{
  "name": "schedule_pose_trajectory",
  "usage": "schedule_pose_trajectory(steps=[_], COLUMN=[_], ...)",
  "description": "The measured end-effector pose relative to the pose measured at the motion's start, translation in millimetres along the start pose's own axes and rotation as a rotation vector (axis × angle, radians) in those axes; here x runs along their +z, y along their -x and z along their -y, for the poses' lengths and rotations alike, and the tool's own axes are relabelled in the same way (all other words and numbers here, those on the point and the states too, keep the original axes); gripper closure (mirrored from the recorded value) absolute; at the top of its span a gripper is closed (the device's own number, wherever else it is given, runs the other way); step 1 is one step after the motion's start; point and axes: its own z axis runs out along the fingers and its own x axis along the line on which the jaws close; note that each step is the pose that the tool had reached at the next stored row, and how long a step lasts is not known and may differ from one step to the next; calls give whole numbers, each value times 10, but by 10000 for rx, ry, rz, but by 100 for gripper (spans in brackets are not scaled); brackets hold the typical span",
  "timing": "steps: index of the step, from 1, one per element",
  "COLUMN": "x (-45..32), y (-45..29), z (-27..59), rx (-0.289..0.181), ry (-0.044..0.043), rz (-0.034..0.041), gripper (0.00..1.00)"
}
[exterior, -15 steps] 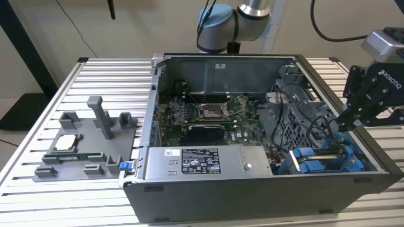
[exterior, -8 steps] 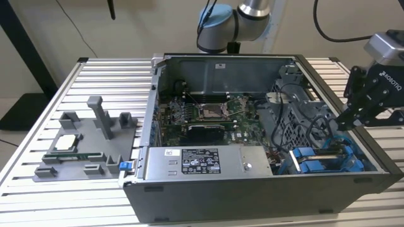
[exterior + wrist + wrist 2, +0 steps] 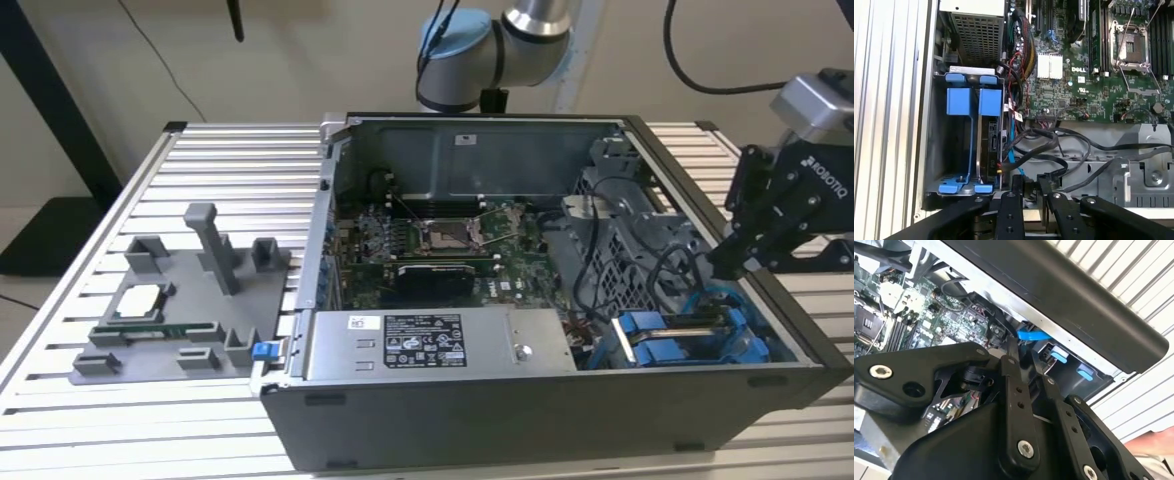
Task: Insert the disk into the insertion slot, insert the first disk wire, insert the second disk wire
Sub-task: 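Insert the second disk wire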
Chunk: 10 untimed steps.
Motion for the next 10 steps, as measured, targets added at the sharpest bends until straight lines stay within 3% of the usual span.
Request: schedule_pose_trajectory(steps=[10], x=[1], y=[-2], z=[0], rx=[13], ry=[12], rz=[2], gripper=[0])
